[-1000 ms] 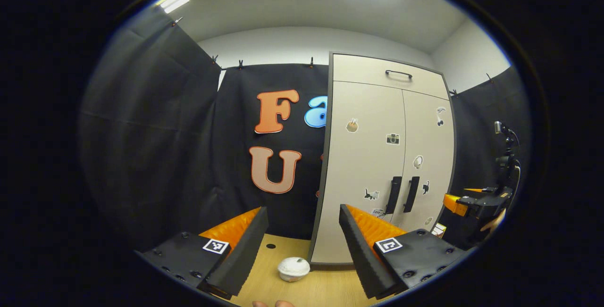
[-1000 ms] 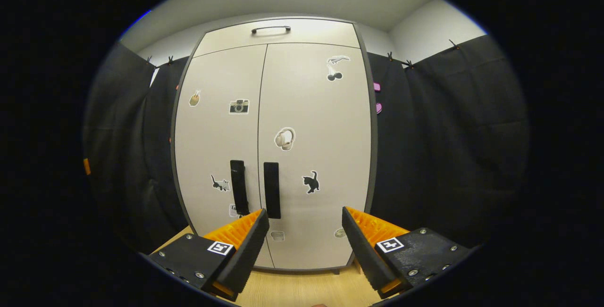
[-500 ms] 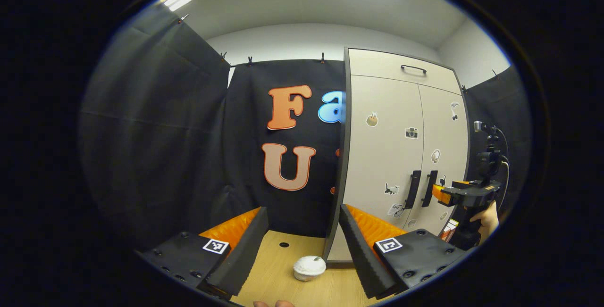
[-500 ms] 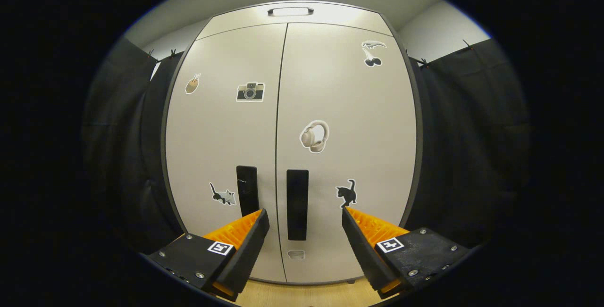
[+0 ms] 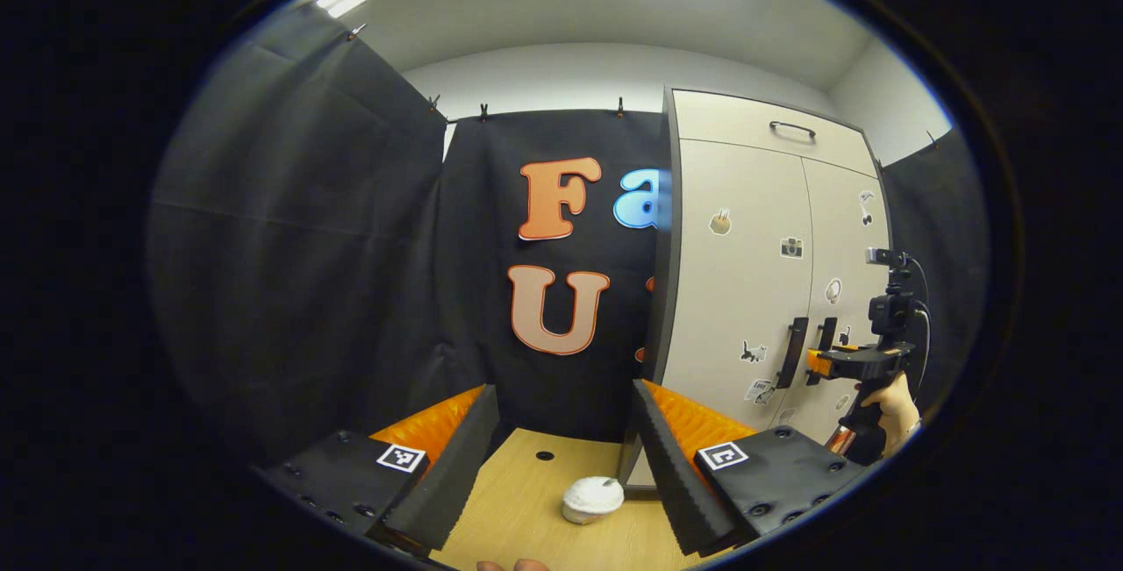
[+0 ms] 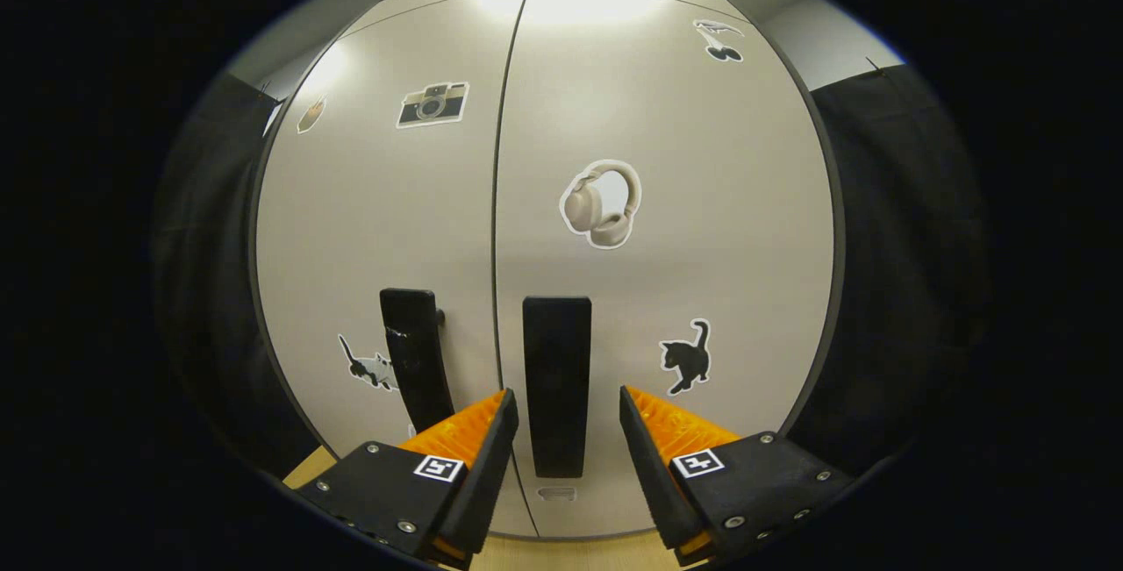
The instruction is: Open the right door of the double-door shoe cabinet with the right hand, and open the left door with the left hand.
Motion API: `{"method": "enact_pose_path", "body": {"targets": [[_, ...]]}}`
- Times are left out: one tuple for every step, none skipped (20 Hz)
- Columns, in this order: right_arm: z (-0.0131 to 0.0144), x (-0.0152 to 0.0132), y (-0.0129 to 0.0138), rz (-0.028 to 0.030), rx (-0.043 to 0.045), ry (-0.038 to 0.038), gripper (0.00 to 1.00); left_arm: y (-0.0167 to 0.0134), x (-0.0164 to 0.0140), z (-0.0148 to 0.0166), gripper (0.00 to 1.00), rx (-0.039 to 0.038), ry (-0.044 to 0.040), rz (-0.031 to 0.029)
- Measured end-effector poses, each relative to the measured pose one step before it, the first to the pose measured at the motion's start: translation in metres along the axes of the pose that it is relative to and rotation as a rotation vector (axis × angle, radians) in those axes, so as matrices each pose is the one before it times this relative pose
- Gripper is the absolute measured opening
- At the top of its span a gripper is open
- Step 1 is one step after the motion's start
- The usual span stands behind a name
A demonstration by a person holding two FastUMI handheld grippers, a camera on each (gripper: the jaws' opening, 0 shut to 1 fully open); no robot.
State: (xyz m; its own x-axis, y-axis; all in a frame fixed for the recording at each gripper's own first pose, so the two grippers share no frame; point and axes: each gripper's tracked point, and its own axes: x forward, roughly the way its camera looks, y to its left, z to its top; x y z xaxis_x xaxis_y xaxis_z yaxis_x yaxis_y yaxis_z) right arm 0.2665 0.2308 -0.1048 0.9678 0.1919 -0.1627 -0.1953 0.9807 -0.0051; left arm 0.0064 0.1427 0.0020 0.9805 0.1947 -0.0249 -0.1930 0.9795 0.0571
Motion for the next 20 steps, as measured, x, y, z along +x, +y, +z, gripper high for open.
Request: {"method": "enact_pose_path", "body": {"targets": [[-0.00150,0.00298,0.00106,0.00202,0.00399,0.00542,0.66,0.00075,-0.00070,0.00021,0.97,0.00111,0.00098,0.00218],[-0.00214,0.00200,0.00135,0.00574,0.00774,0.00793,0.64,0.00034,-0.00132,-0.00053,0.97,0.00035,0.00118,0.00078],[-0.00194,0.00231,0.00022,0.00016,0.00769,0.00790,0.58,-0.00013,0.00038,-0.00084,0.96,0.00078,0.00092,0.00044],[-0.00109,0.00206,-0.00093,-0.00499,0.00566,0.00485,0.55,-0.00032,-0.00031,0.00006,0.97,0.00205,0.00172,0.00021],[-0.00071,0.00001,0.00322,0.01474,0.01385,0.00385,0.47,-0.00035,-0.00081,-0.00120,0.97,0.00291,0.00200,0.00074],[0.00035,0.00014,-0.00003,-0.00065,0.00928,-0.00101,0.43,0.00018,-0.00185,0.00014,0.97,0.00259,0.00112,0.00148],[-0.00026,-0.00011,-0.00017,-0.00200,0.00079,0.00112,0.35,0.00057,-0.00147,-0.00139,0.97,0.00261,0.00139,0.00133],[0.00007,-0.00036,-0.00040,-0.00180,-0.00195,-0.00065,0.34,-0.00014,-0.00091,-0.00007,0.97,0.00150,0.00252,0.00324],[-0.00053,-0.00079,-0.00018,-0.00066,-0.00203,-0.00218,0.30,-0.00002,-0.00133,-0.00028,0.97,-0.00092,0.00200,0.00216],[0.00009,-0.00162,-0.00031,0.00047,0.00182,0.00008,0.28,0.00003,-0.00158,-0.00005,0.97,-0.00295,0.00212,0.00068],[0.00020,-0.00269,-0.00023,0.00246,0.00367,-0.00012,0.22,0.00084,-0.00080,-0.00156,0.97,-0.00282,0.00261,0.00190],[-0.00021,-0.00262,-0.00002,0.00476,0.00164,0.00161,0.19,0.00047,-0.00094,-0.00104,0.97,-0.00172,0.00162,0.00086],[0.00060,-0.00391,-0.00044,0.00500,0.00099,-0.00529,0.15,-0.00094,-0.00139,0.00134,0.97,0.00034,-0.00105,0.00100],[0.00061,-0.00343,-0.00026,0.00663,0.00281,-0.00554,0.14,0.00039,-0.00097,0.00048,0.96,0.00146,-0.00250,0.00037],[0.00041,-0.00416,-0.00052,0.00563,0.00295,-0.00604,0.11,0.00034,-0.00279,-0.00066,0.96,0.00149,-0.00169,-0.00065],[0.00034,-0.00305,-0.00049,0.00337,-0.00371,-0.00299,0.11,-0.00061,-0.00085,0.00049,0.97,-0.00006,-0.00173,-0.00054],[0.00037,-0.00427,-0.00158,-0.00109,-0.00591,-0.00014,0.11,-0.00152,-0.00057,0.00116,0.97,-0.00147,-0.00113,-0.00206],[0.00078,-0.00266,-0.00225,-0.00209,-0.00177,0.00129,0.11,-0.00119,-0.00177,0.00148,0.97,-0.00307,-0.00230,-0.00325],[0.00036,-0.00238,-0.00151,-0.00328,0.00202,0.00394,0.11,-0.00075,-0.00227,0.00057,0.97,-0.00421,-0.00153,-0.00311],[0.00028,-0.00213,-0.00166,-0.00431,-0.00396,-0.00090,0.11,-0.00158,-0.00204,-0.00089,0.97,-0.00357,-0.00011,-0.00214]]}}
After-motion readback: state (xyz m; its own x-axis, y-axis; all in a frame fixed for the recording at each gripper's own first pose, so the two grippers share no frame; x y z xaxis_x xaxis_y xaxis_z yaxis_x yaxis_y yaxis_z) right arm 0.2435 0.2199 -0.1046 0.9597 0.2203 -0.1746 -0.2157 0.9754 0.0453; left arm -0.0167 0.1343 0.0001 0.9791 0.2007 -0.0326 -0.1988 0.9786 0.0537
